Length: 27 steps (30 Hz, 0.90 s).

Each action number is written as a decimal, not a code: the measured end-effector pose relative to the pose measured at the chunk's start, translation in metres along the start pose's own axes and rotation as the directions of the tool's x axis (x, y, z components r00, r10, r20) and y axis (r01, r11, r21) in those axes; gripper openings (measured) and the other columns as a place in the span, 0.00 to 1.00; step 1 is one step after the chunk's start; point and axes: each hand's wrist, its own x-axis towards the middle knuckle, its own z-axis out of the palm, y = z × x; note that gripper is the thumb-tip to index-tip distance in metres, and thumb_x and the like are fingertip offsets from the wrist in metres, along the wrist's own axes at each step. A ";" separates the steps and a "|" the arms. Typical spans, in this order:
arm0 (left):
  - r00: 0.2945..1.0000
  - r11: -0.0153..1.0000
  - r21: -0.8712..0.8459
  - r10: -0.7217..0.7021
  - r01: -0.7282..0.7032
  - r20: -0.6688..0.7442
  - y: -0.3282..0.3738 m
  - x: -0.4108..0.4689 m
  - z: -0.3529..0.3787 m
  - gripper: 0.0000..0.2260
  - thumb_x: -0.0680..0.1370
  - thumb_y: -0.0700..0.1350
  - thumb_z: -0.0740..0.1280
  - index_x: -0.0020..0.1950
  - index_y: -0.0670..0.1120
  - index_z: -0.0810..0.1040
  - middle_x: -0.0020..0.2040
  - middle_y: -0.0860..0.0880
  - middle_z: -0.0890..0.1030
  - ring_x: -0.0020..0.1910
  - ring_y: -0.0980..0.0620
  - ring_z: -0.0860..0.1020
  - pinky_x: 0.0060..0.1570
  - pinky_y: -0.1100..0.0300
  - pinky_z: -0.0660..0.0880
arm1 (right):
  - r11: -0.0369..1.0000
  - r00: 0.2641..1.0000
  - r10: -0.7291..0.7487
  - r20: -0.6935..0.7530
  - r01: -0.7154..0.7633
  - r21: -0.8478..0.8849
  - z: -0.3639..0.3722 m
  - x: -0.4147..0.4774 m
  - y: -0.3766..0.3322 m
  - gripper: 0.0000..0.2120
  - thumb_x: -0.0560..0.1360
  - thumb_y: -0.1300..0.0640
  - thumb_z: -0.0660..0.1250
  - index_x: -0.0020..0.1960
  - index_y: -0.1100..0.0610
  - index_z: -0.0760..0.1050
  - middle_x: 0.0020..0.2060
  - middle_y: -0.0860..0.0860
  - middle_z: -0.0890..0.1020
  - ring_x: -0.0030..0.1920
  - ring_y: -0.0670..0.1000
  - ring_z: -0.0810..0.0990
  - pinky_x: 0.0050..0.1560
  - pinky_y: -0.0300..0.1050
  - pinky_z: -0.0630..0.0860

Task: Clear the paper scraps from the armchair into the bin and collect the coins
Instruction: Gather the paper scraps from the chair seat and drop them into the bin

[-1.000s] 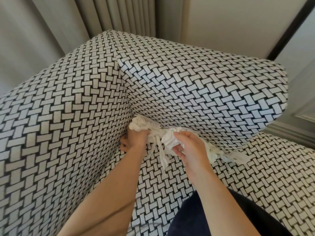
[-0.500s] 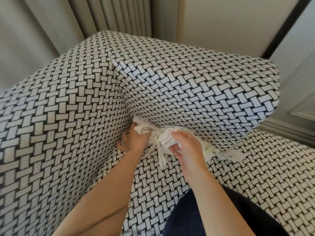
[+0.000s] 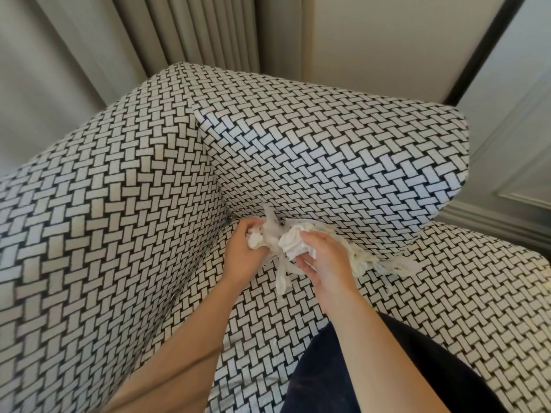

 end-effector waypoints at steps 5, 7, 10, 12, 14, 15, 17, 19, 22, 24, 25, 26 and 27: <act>1.000 0.999 -0.045 0.019 -0.018 0.021 0.000 -0.018 0.002 0.19 0.70 0.35 0.71 0.55 0.51 0.72 0.49 0.54 0.79 0.48 0.55 0.78 0.45 0.62 0.76 | 0.999 0.999 -0.025 -0.025 0.025 -0.020 0.000 -0.004 -0.002 0.04 0.76 0.61 0.65 0.43 0.55 0.75 0.41 0.52 0.80 0.41 0.49 0.78 0.55 0.49 0.76; 0.999 0.997 -0.075 0.025 -0.022 0.043 0.001 -0.024 0.002 0.18 0.71 0.35 0.71 0.56 0.50 0.72 0.50 0.52 0.80 0.49 0.54 0.79 0.47 0.62 0.77 | 0.999 0.999 -0.039 -0.035 0.039 0.000 0.000 -0.005 -0.003 0.05 0.76 0.61 0.65 0.43 0.54 0.75 0.41 0.52 0.80 0.41 0.49 0.77 0.52 0.48 0.76; 0.998 0.995 -0.096 0.038 -0.033 0.057 0.002 -0.036 0.001 0.20 0.70 0.31 0.69 0.56 0.49 0.71 0.50 0.53 0.79 0.48 0.56 0.78 0.45 0.66 0.76 | 0.998 0.997 -0.046 -0.057 0.049 0.050 -0.002 -0.008 -0.003 0.04 0.76 0.61 0.65 0.44 0.54 0.75 0.43 0.52 0.80 0.42 0.49 0.79 0.46 0.44 0.77; 0.996 0.994 -0.102 0.050 -0.043 0.077 0.003 -0.042 -0.002 0.22 0.69 0.29 0.68 0.58 0.49 0.71 0.51 0.53 0.78 0.49 0.57 0.77 0.47 0.64 0.76 | 0.996 0.996 -0.047 -0.081 0.053 0.077 -0.004 -0.009 -0.003 0.04 0.76 0.61 0.65 0.44 0.54 0.76 0.44 0.52 0.80 0.43 0.49 0.79 0.48 0.44 0.77; 0.992 0.996 -0.072 0.066 -0.058 0.104 0.004 -0.047 -0.004 0.23 0.69 0.29 0.68 0.58 0.50 0.71 0.54 0.54 0.77 0.52 0.59 0.76 0.48 0.66 0.75 | 0.994 0.993 -0.045 -0.105 0.055 0.098 -0.005 -0.010 -0.003 0.04 0.76 0.61 0.65 0.45 0.54 0.75 0.45 0.53 0.80 0.44 0.49 0.79 0.47 0.43 0.77; 0.991 0.997 -0.041 0.063 -0.059 0.116 0.005 -0.051 -0.006 0.24 0.69 0.30 0.69 0.58 0.51 0.71 0.54 0.56 0.76 0.52 0.61 0.76 0.47 0.67 0.75 | 0.992 0.992 -0.042 -0.118 0.055 0.110 -0.006 -0.011 -0.003 0.03 0.76 0.61 0.64 0.46 0.54 0.75 0.45 0.53 0.80 0.44 0.49 0.78 0.45 0.42 0.76; 0.988 0.998 0.018 0.059 -0.062 0.140 0.006 -0.057 -0.010 0.25 0.69 0.32 0.70 0.61 0.52 0.70 0.56 0.57 0.75 0.52 0.63 0.75 0.46 0.68 0.75 | 0.990 0.989 -0.035 -0.142 0.053 0.130 -0.008 -0.012 -0.003 0.03 0.76 0.61 0.64 0.46 0.54 0.75 0.46 0.53 0.80 0.44 0.50 0.78 0.43 0.40 0.76; 0.985 0.988 0.131 0.064 -0.085 0.158 0.006 -0.061 -0.016 0.30 0.67 0.38 0.74 0.66 0.55 0.68 0.63 0.55 0.71 0.61 0.58 0.71 0.57 0.62 0.72 | 0.989 0.988 -0.025 -0.155 0.047 0.139 -0.009 -0.013 -0.003 0.03 0.76 0.61 0.64 0.45 0.54 0.75 0.46 0.54 0.79 0.45 0.50 0.78 0.41 0.40 0.76; 0.974 0.952 0.295 0.010 -0.079 0.228 0.017 -0.065 -0.030 0.38 0.66 0.48 0.77 0.70 0.63 0.61 0.69 0.65 0.56 0.74 0.57 0.47 0.73 0.47 0.49 | 0.990 0.986 -0.008 -0.164 0.032 0.139 -0.010 -0.013 -0.002 0.03 0.76 0.61 0.64 0.44 0.54 0.74 0.46 0.54 0.79 0.45 0.50 0.78 0.40 0.40 0.75; 0.959 0.944 0.315 0.009 -0.102 0.283 0.030 -0.065 -0.036 0.39 0.67 0.51 0.75 0.70 0.68 0.56 0.71 0.65 0.53 0.74 0.59 0.40 0.73 0.44 0.40 | 0.990 0.986 0.001 -0.168 0.023 0.142 -0.010 -0.015 -0.001 0.03 0.76 0.61 0.64 0.44 0.54 0.74 0.45 0.54 0.79 0.45 0.51 0.77 0.42 0.41 0.76; 0.952 0.940 0.316 0.027 -0.127 0.305 0.037 -0.063 -0.038 0.38 0.68 0.52 0.74 0.69 0.70 0.54 0.74 0.63 0.52 0.74 0.59 0.39 0.72 0.42 0.38 | 0.988 0.986 0.008 -0.168 0.017 0.151 -0.010 -0.015 -0.001 0.04 0.76 0.61 0.64 0.44 0.54 0.74 0.45 0.54 0.79 0.45 0.51 0.77 0.42 0.41 0.76; 0.945 0.936 0.318 0.045 -0.153 0.324 0.044 -0.060 -0.038 0.37 0.70 0.51 0.72 0.68 0.71 0.53 0.75 0.61 0.50 0.74 0.58 0.38 0.72 0.42 0.36 | 0.986 0.986 0.014 -0.168 0.014 0.166 -0.011 -0.016 0.000 0.04 0.76 0.61 0.64 0.44 0.54 0.74 0.45 0.54 0.79 0.45 0.50 0.77 0.43 0.41 0.76; 0.940 0.935 0.316 0.049 -0.162 0.339 0.051 -0.057 -0.037 0.34 0.72 0.51 0.71 0.68 0.71 0.54 0.76 0.59 0.49 0.74 0.58 0.37 0.71 0.41 0.35 | 0.983 0.986 0.022 -0.164 0.009 0.185 -0.011 -0.017 0.000 0.04 0.76 0.62 0.64 0.44 0.54 0.74 0.44 0.54 0.79 0.44 0.50 0.77 0.43 0.41 0.75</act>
